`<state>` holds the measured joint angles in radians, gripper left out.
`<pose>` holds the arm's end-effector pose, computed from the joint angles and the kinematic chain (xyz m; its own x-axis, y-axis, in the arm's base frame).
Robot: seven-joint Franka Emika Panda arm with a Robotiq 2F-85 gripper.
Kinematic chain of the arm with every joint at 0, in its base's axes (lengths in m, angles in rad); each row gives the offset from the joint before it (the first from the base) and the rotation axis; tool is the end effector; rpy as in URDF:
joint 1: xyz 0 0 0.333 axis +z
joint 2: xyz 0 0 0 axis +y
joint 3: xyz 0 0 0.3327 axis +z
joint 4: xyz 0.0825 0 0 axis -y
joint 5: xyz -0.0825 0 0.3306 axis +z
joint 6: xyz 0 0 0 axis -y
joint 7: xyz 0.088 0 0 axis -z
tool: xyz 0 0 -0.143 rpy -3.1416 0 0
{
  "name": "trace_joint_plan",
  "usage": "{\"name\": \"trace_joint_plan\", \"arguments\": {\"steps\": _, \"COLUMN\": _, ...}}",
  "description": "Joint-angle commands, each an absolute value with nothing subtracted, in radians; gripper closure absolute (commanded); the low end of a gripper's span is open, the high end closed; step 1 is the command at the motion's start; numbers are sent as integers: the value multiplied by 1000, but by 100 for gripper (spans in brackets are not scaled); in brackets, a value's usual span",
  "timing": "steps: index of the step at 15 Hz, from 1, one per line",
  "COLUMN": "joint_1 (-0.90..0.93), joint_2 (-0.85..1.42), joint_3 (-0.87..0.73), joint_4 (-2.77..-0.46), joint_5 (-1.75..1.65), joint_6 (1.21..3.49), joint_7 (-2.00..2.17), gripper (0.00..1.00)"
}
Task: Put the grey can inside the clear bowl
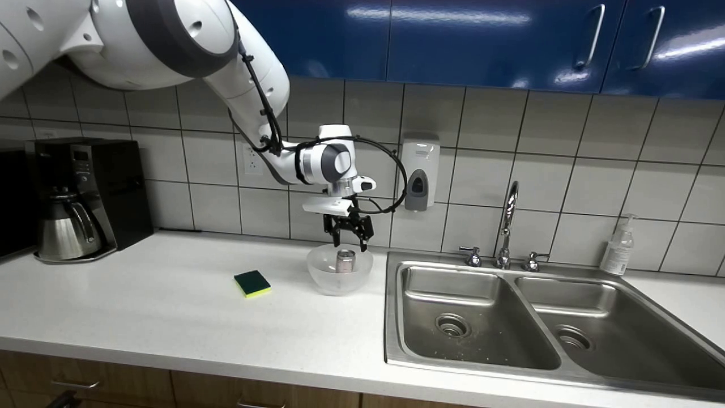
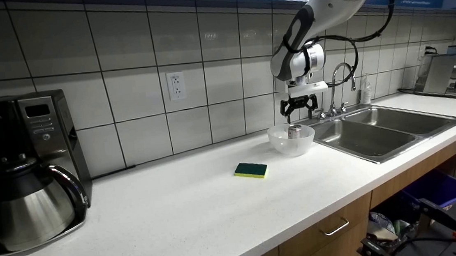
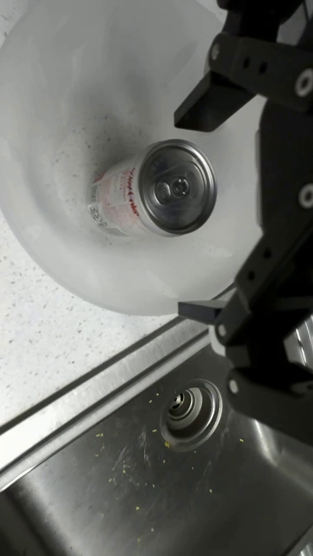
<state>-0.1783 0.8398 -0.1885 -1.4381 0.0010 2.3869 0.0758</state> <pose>0.6741 -0.2294 0.2165 0.9266 -0.3539 0.1267 -0.3692 -0.9203 0.1295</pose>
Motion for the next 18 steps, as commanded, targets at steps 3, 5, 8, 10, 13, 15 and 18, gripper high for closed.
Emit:
{"name": "trace_joint_plan", "arguments": {"steps": 3, "joint_1": -208, "joint_2": 621, "joint_3": -157, "joint_4": -1715, "joint_5": 20, "joint_6": 2461, "joint_7": 26, "gripper": 0}}
{"name": "trace_joint_plan", "arguments": {"steps": 5, "joint_1": -206, "joint_2": 550, "joint_3": -151, "joint_4": -1819, "joint_5": 21, "joint_6": 2498, "joint_7": 10, "gripper": 0}}
{"name": "trace_joint_plan", "arguments": {"steps": 8, "joint_1": -199, "joint_2": 453, "joint_3": -147, "joint_4": -1967, "joint_5": 16, "joint_6": 2549, "joint_7": -1, "gripper": 0}}
{"name": "trace_joint_plan", "arguments": {"steps": 10, "joint_1": -189, "joint_2": 386, "joint_3": -157, "joint_4": -2073, "joint_5": 2, "joint_6": 2602, "joint_7": 4, "gripper": 0}}
{"name": "trace_joint_plan", "arguments": {"steps": 13, "joint_1": -184, "joint_2": 267, "joint_3": -172, "joint_4": -2232, "joint_5": -12, "joint_6": 2633, "joint_7": 1, "gripper": 0}}
{"name": "trace_joint_plan", "arguments": {"steps": 15, "joint_1": -185, "joint_2": 194, "joint_3": -184, "joint_4": -2308, "joint_5": -21, "joint_6": 2591, "joint_7": -7, "gripper": 0}}
{"name": "trace_joint_plan", "arguments": {"steps": 18, "joint_1": -185, "joint_2": 76, "joint_3": -200, "joint_4": -2413, "joint_5": -41, "joint_6": 2548, "joint_7": -7, "gripper": 0}}
